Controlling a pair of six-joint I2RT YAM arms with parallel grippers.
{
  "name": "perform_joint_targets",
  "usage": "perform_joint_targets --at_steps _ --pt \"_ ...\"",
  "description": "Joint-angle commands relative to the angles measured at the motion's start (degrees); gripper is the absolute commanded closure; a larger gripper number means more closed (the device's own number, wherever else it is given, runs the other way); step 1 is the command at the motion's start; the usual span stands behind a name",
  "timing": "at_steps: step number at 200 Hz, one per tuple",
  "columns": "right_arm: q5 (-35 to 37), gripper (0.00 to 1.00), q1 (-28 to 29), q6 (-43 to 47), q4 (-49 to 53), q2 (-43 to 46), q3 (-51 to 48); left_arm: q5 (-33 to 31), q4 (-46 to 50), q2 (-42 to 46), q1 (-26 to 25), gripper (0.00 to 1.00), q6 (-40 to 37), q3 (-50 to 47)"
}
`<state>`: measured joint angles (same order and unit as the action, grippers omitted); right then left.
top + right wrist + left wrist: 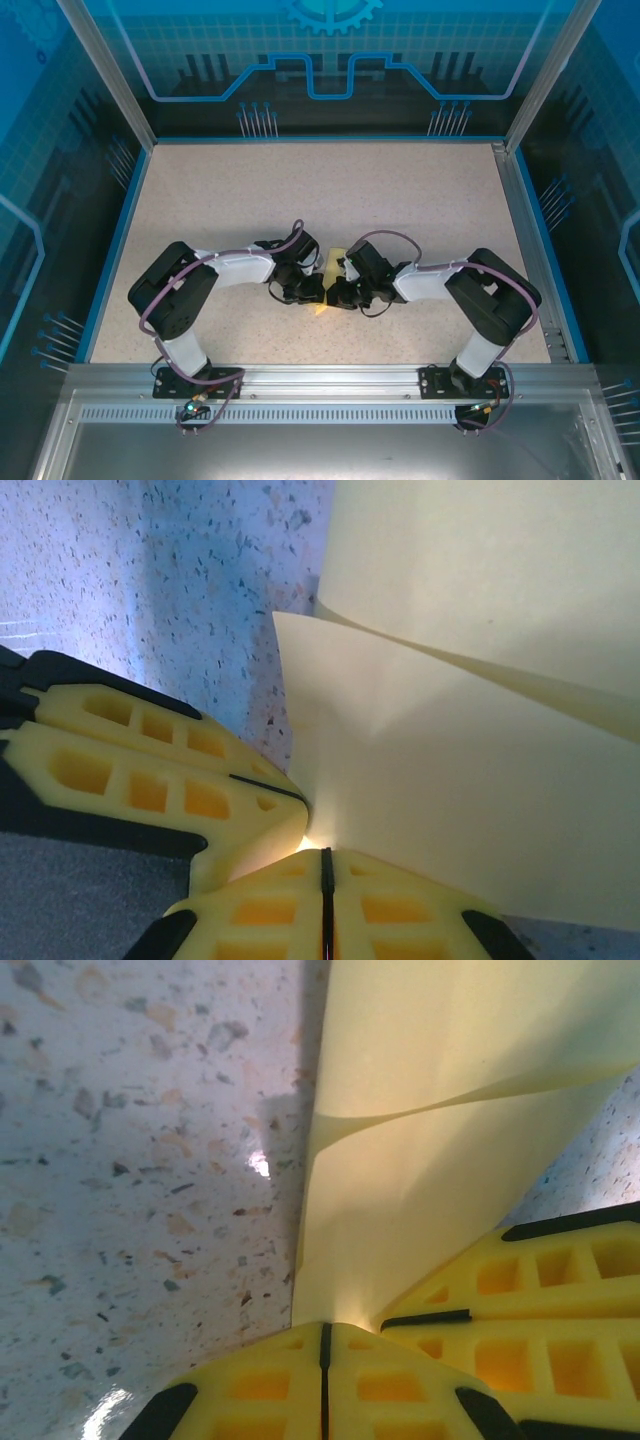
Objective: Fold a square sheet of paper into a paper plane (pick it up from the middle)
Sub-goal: Third fold the triangle at the center of the table.
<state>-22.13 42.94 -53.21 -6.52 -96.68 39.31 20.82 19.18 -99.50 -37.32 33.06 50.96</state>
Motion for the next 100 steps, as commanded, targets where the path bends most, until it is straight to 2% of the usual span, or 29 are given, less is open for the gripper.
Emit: perform_joint_targets --at_steps 1,53,100 --pt "0.9 0.91 1.24 0.02 0.89 -2.85 1.54 -3.56 2.56 -1.95 0.32 0.91 -0.71 -0.38" --pt "5.05 0.92 0.96 -0.87 4.39 -4.59 0.13 -3.85 2.8 -2.09 0.32 0.91 -1.06 -0.41" --pt "2.59 0.91 -1.15 -0.97 1.28 0.19 0.2 -3.85 2.89 -2.2 0.32 0.91 -1.21 -0.33"
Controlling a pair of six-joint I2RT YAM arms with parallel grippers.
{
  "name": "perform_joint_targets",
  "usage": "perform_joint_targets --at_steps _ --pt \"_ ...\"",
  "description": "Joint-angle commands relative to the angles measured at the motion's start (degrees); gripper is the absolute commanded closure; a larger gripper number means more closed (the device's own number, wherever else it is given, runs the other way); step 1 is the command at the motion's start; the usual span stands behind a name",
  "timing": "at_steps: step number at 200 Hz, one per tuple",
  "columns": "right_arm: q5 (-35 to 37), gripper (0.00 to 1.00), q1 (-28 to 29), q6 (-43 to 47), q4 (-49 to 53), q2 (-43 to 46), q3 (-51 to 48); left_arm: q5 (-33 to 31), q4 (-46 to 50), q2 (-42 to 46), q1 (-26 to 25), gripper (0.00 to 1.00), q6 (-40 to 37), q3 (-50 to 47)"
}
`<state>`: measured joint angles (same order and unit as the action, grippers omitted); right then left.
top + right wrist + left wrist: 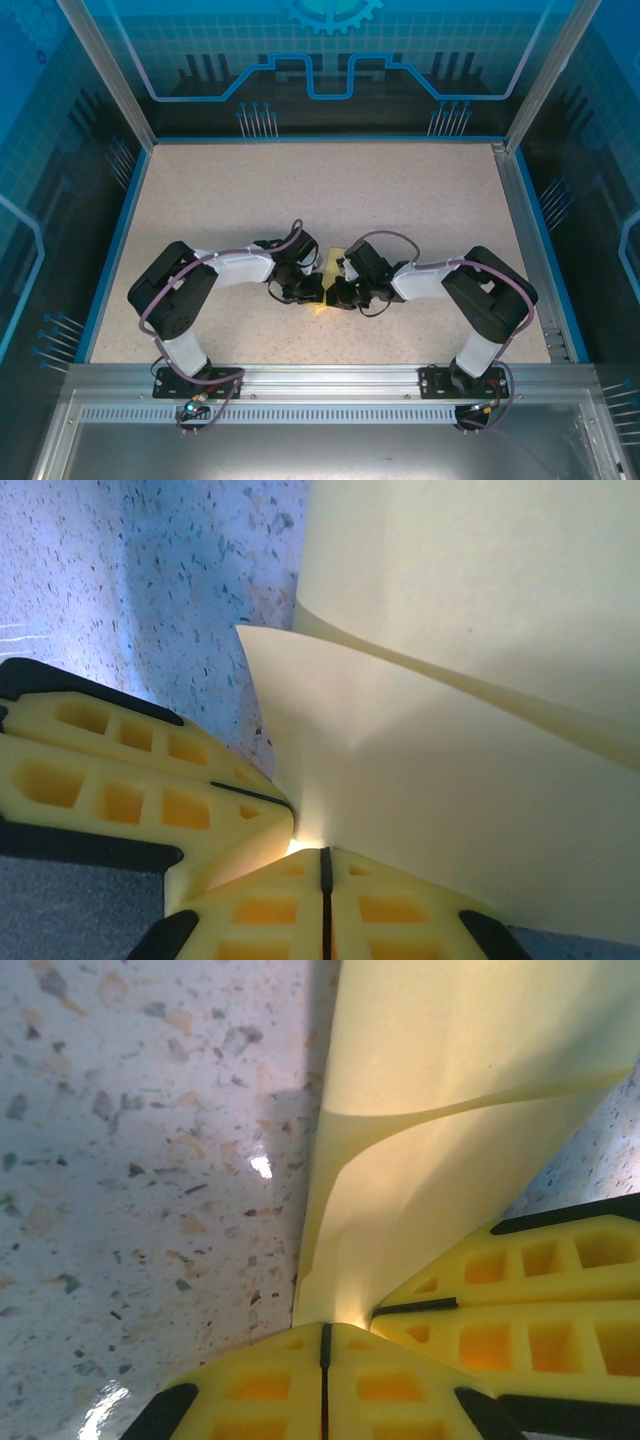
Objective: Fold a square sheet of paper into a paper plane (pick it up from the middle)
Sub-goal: Third fold the triangle at the center of the table.
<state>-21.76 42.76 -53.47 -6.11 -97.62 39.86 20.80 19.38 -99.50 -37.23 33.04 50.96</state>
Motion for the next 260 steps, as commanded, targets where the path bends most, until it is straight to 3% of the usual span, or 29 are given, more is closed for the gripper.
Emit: perform_joint_targets --at_steps 1,44,107,163,220,260 --pt "2.22 0.91 -1.08 -0.69 0.78 1.21 -0.33 -3.79 2.69 -2.24 0.23 0.91 -1.2 -0.29" --pt "-0.32 0.9 -3.53 0.03 -0.7 1.43 0.81 -3.73 2.69 -2.49 0.24 0.91 -1.39 -0.16" --pt "5.75 0.89 -3.96 0.07 4.72 -2.78 -0.28 -3.7 3.06 -2.61 0.24 0.91 -1.61 0.22" --pt "0.11 0.87 -8.01 -0.37 -1.9 1.94 -1.84 -3.39 3.24 -2.84 0.27 0.91 -1.88 0.43" --pt "2.58 0.88 -9.52 0.25 0.32 -2.65 -3.14 -3.31 3.49 -2.89 0.24 0.91 -2.01 0.81" --pt "1.11 0.87 -11.41 -0.51 -2.06 1.53 -4.3 -3.13 3.69 -3.0 0.23 0.91 -2.14 0.94"
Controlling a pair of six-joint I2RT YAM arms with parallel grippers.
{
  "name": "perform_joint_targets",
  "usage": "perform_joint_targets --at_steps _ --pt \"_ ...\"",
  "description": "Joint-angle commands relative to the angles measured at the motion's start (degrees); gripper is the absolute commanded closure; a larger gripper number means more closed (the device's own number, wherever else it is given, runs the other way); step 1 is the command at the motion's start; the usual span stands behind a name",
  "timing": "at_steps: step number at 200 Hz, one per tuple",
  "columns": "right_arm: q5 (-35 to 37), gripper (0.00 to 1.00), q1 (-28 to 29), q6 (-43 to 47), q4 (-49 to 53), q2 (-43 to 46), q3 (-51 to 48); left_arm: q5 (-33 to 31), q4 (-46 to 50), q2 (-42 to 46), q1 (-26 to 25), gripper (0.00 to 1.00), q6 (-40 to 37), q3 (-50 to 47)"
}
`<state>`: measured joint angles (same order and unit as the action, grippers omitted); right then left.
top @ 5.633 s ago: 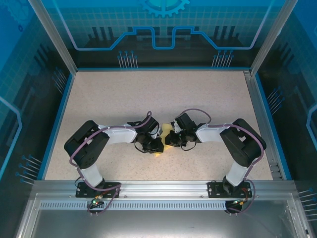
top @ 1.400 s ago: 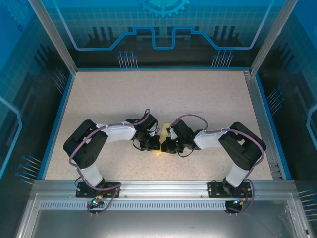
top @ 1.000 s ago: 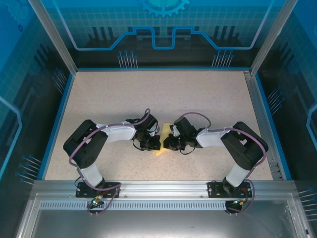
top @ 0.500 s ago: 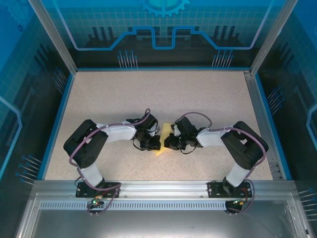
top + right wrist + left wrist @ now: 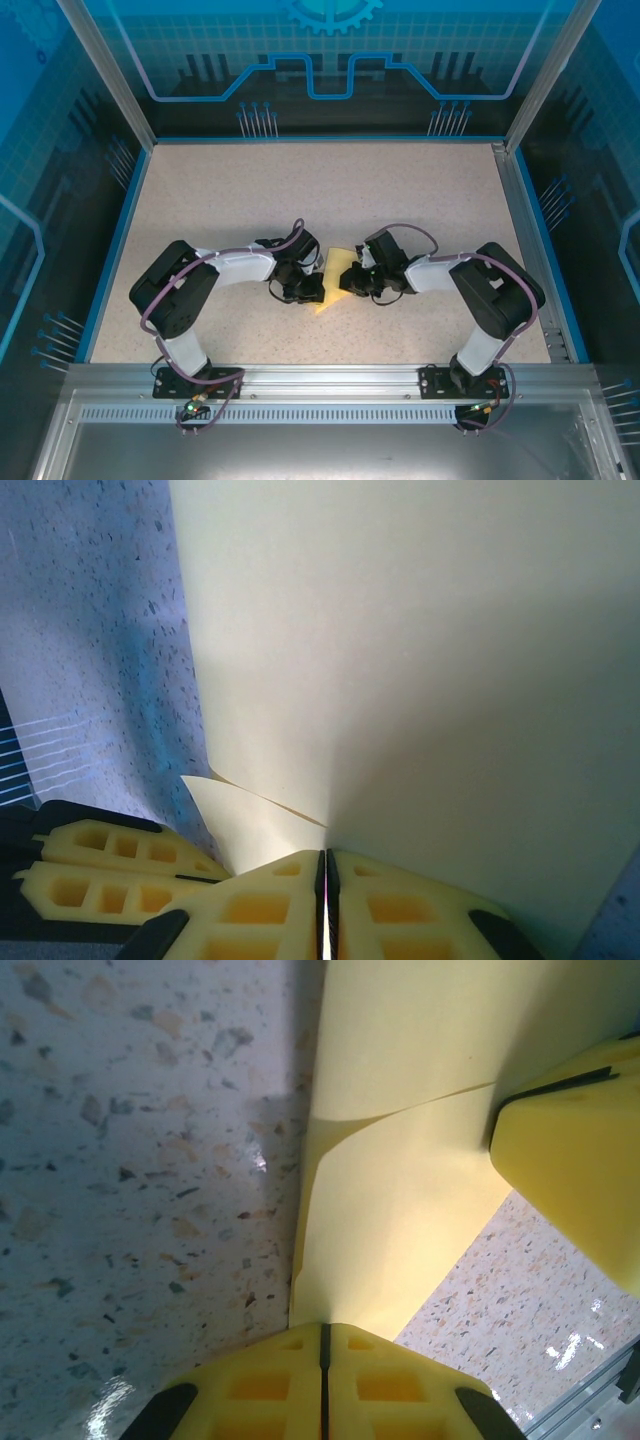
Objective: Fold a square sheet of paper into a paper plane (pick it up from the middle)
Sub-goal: Third fold the triangle at the center of the table.
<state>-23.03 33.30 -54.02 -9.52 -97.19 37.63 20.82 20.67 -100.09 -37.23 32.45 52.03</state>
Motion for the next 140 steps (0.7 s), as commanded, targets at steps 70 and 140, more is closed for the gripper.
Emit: perform_joint_targets --at_steps 70,140 --pt "0.64 0.85 -8.04 2.23 -1.63 -0.34 -4.74 -2.63 2.14 -2.72 0.3 0.91 -1.56 -0.05" --pt "-2.93 0.82 -13.22 4.6 -2.53 3.42 -4.86 -2.41 2.49 -2.54 0.3 0.9 -1.68 0.44"
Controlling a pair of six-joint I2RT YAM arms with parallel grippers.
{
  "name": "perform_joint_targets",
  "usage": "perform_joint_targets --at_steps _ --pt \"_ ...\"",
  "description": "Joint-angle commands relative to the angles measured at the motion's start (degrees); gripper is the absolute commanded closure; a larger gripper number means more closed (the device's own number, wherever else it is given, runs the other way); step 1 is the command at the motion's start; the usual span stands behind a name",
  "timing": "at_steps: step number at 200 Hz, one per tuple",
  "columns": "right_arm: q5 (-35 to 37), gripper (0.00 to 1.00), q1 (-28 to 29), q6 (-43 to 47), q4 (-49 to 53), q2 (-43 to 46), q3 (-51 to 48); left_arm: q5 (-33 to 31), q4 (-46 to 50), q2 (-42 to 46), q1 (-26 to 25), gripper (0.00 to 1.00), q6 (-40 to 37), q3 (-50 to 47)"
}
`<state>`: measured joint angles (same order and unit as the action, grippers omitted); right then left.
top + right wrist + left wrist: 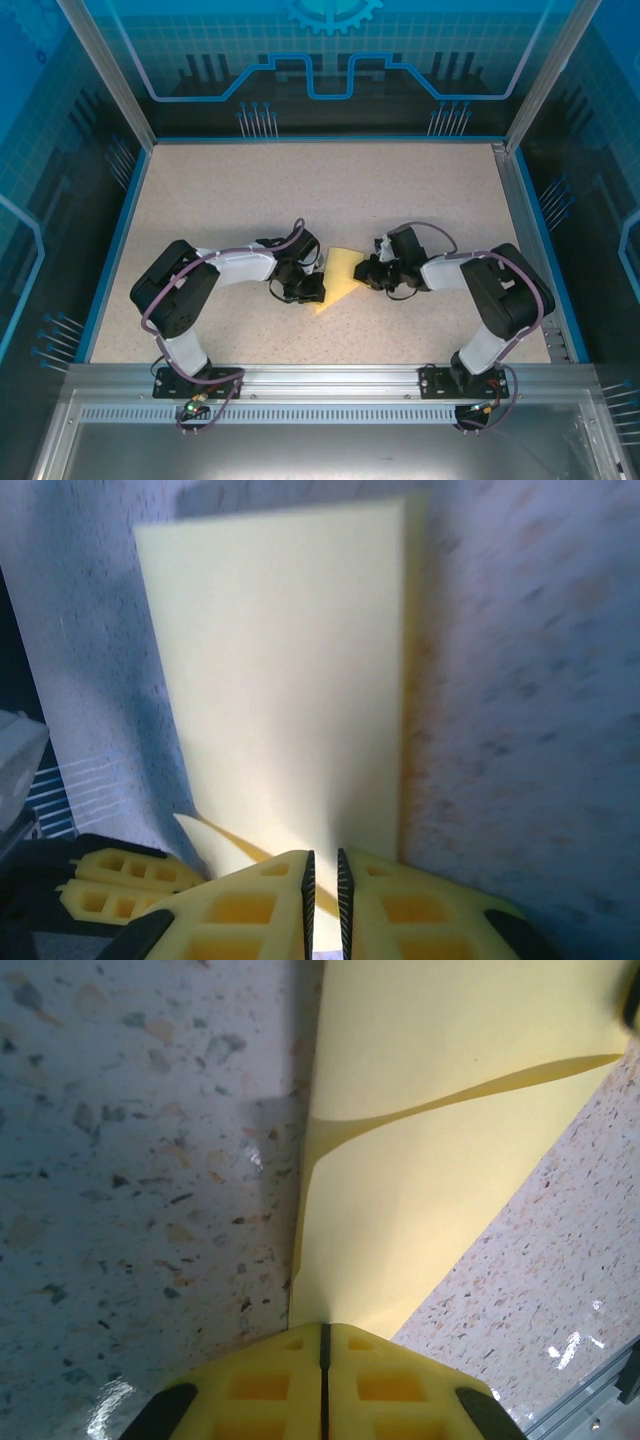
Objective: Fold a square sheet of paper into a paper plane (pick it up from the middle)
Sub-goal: Third fold the triangle at the center of the table.
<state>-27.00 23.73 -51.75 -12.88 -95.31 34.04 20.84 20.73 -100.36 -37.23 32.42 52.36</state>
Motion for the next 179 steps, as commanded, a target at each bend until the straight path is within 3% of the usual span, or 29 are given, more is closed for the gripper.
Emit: perform_joint_targets --at_steps 1,51,101,133,179 --pt "0.84 0.82 -3.75 2.34 0.66 1.62 -1.31 -2.45 2.45 -2.2 0.27 0.91 -1.62 0.2" --pt "0.09 0.8 0.64 4.62 6.12 5.33 3.55 -1.86 2.73 -1.5 0.26 0.9 -1.4 1.43" --pt "2.42 0.83 8.66 4.28 9.04 -2.4 9.81 -0.56 3.16 -0.57 0.26 0.89 -1.01 2.64" --pt "1.67 0.89 8.88 2.71 5.77 -7.58 9.38 0.37 3.13 2.84 0.24 0.86 0.75 4.5" --pt "2.95 0.9 9.15 2.53 6.03 -9.05 8.95 1.78 4.07 7.58 0.26 0.84 2.12 4.96"
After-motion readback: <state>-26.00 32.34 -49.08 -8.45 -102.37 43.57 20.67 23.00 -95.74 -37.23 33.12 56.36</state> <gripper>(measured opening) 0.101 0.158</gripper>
